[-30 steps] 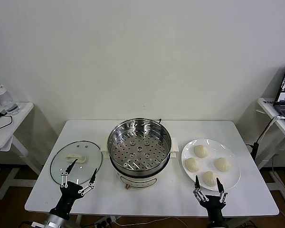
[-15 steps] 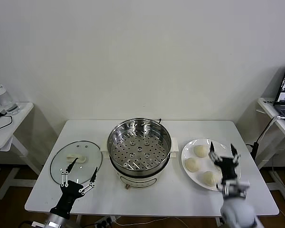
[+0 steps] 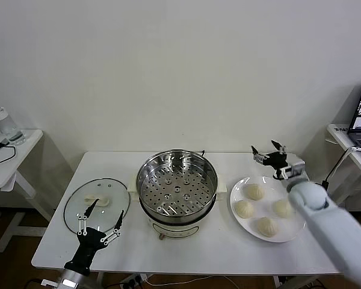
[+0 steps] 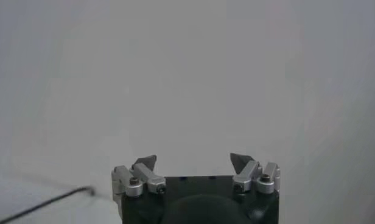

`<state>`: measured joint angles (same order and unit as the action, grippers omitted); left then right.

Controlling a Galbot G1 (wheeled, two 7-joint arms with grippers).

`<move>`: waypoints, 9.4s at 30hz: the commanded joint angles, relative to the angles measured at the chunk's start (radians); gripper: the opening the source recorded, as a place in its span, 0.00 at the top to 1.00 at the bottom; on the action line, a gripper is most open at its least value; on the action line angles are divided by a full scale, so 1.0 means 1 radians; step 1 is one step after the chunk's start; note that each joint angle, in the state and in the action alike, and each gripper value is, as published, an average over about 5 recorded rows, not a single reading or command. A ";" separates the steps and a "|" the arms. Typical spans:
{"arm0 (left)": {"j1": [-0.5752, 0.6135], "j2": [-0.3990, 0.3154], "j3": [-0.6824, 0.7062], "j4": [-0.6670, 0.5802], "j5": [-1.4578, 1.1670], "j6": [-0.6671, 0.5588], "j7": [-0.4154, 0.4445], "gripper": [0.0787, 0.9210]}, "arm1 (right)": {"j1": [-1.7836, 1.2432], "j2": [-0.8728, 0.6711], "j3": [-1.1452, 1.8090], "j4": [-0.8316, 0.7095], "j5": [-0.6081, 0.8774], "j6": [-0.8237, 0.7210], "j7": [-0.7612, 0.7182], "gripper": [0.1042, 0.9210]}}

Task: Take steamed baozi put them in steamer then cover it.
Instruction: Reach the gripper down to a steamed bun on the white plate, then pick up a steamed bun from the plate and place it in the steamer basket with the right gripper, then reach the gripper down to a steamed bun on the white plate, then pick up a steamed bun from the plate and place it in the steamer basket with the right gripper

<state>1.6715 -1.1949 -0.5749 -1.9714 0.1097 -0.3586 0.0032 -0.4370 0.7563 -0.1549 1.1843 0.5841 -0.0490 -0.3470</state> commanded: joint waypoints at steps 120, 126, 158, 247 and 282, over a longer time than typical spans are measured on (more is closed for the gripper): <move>0.014 -0.008 -0.046 -0.004 -0.032 -0.032 -0.034 0.12 | 0.733 0.607 -0.818 -0.169 -1.081 0.684 -0.830 0.29; 0.012 -0.009 -0.047 -0.003 -0.033 -0.032 -0.035 0.12 | 0.739 0.595 -0.812 -0.156 -1.046 0.674 -0.826 0.18; -0.006 -0.008 -0.028 -0.016 -0.032 -0.015 -0.036 0.12 | 0.839 -0.085 -1.159 0.004 -0.222 -0.082 -0.802 0.12; -0.022 0.006 -0.025 -0.021 -0.039 -0.034 -0.046 0.12 | 1.128 0.754 -1.389 -0.068 0.094 -0.253 -0.686 0.33; -0.020 0.003 -0.033 -0.019 -0.040 -0.034 -0.047 0.12 | 1.187 0.483 -1.304 0.164 -0.035 -0.237 -0.711 0.12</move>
<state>1.6517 -1.1902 -0.6111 -1.9862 0.0678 -0.3971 -0.0434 0.6681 1.4386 -1.5057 1.1797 0.6014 -0.2933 -1.0244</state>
